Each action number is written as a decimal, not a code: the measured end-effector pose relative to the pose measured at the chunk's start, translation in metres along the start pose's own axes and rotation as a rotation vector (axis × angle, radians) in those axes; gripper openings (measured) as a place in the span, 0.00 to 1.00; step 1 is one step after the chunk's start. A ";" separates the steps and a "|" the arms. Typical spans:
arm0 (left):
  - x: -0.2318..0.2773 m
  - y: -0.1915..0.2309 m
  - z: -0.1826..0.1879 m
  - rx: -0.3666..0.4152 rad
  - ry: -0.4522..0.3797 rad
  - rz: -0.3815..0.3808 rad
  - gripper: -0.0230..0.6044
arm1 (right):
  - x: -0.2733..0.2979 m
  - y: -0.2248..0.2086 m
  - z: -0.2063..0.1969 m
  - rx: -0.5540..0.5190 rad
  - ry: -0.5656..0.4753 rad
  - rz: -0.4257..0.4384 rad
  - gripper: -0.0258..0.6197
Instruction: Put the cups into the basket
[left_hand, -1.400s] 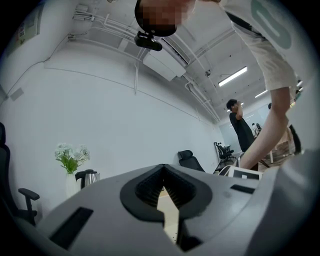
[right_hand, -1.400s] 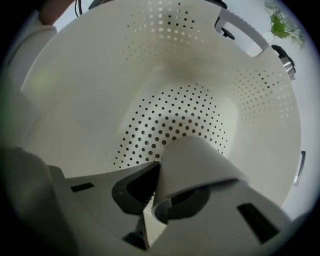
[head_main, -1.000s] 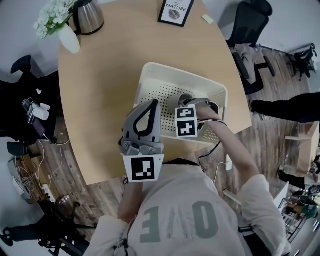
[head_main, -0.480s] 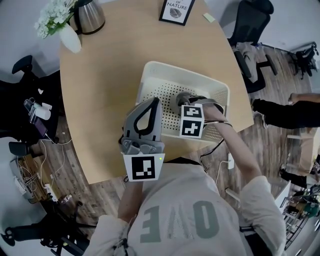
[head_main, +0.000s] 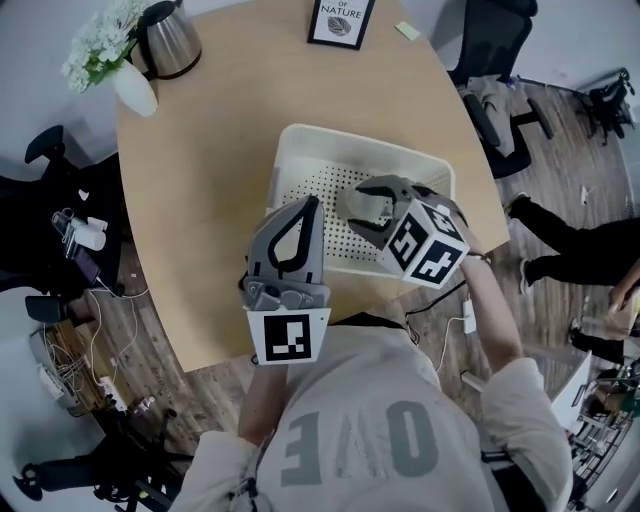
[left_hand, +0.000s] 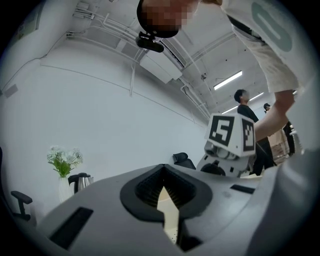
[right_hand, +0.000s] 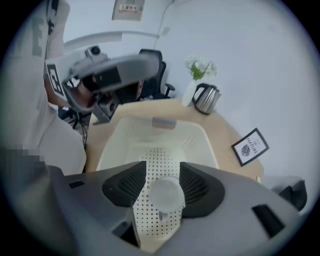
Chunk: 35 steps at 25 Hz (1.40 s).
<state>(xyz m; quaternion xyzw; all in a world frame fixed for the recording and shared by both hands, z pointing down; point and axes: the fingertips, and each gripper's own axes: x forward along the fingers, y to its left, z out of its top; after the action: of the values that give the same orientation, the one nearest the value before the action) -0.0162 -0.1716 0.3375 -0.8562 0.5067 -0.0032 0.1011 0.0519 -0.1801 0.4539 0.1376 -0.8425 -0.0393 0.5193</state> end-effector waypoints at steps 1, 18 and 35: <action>0.000 -0.001 0.002 0.000 -0.003 -0.001 0.05 | -0.013 -0.007 0.010 0.029 -0.075 -0.053 0.35; 0.008 -0.033 0.027 -0.063 -0.026 -0.056 0.05 | -0.169 -0.020 0.004 0.694 -0.903 -0.771 0.04; 0.017 -0.060 0.036 -0.067 -0.041 -0.102 0.05 | -0.177 -0.008 -0.025 0.690 -0.849 -0.881 0.04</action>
<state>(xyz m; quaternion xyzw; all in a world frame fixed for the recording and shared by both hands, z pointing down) 0.0474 -0.1524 0.3116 -0.8837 0.4600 0.0261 0.0823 0.1499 -0.1378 0.3109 0.5960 -0.8025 -0.0267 0.0077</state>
